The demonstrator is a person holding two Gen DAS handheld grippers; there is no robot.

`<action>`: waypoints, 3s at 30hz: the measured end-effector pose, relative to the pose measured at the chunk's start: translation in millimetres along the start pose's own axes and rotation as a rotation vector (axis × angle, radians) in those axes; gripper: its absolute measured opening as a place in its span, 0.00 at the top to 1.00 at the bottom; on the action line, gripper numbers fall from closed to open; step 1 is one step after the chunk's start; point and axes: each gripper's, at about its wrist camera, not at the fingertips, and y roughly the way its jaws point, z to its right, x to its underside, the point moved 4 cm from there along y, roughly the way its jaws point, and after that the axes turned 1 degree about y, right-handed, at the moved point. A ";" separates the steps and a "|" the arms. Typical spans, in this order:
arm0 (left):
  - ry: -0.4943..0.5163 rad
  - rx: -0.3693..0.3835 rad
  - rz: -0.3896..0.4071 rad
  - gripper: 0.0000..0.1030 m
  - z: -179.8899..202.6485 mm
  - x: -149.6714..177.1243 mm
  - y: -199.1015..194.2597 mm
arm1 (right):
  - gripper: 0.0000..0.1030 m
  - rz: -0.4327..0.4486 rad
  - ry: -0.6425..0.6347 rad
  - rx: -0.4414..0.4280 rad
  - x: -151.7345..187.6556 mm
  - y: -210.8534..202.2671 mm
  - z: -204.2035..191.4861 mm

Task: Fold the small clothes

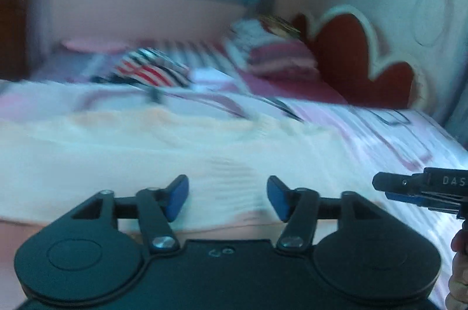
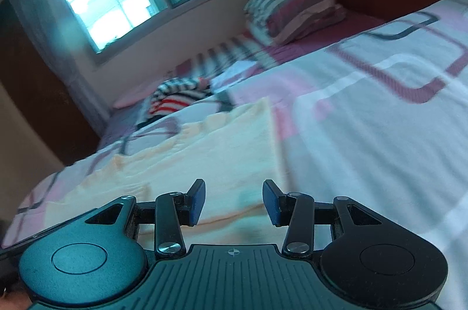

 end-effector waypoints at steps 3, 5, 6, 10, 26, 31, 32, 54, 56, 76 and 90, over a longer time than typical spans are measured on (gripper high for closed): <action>-0.026 -0.095 0.065 0.30 -38.0 6.9 -36.7 | 0.57 -0.041 -0.005 -0.082 6.8 22.0 -23.7; -0.031 -0.173 0.085 0.23 -63.4 17.0 -56.7 | 0.57 -0.082 -0.015 -0.116 13.3 41.0 -40.5; -0.039 -0.192 0.075 0.22 -72.9 20.7 -61.3 | 0.57 -0.100 -0.023 -0.127 16.6 50.2 -48.4; -0.101 -0.266 -0.005 0.26 -110.4 38.5 -62.7 | 0.57 -0.166 -0.046 -0.147 28.8 80.0 -71.9; -0.061 -0.260 -0.070 0.35 -132.8 33.4 -33.1 | 0.96 0.072 -0.177 -0.131 -26.5 30.3 -92.6; -0.047 -0.231 -0.061 0.70 -125.9 31.8 -29.7 | 0.96 0.104 -0.126 -0.071 -46.3 15.8 -51.6; -0.043 -0.224 -0.061 0.74 -123.3 31.6 -29.4 | 0.96 0.100 -0.125 -0.069 -45.8 14.3 -48.1; -0.034 -0.216 -0.078 0.89 -116.7 30.6 -24.6 | 0.96 -0.008 -0.087 0.040 -12.8 22.0 11.8; -0.033 -0.217 -0.078 0.89 -116.8 30.5 -24.3 | 0.96 -0.018 -0.077 0.047 -10.2 26.6 15.7; -0.031 -0.126 -0.021 0.77 -103.8 -9.0 -3.9 | 0.87 -0.029 -0.142 0.103 7.0 50.4 -17.4; -0.054 -0.196 -0.030 0.76 -145.7 -36.5 78.3 | 0.87 -0.080 -0.277 -0.082 10.8 146.9 -96.8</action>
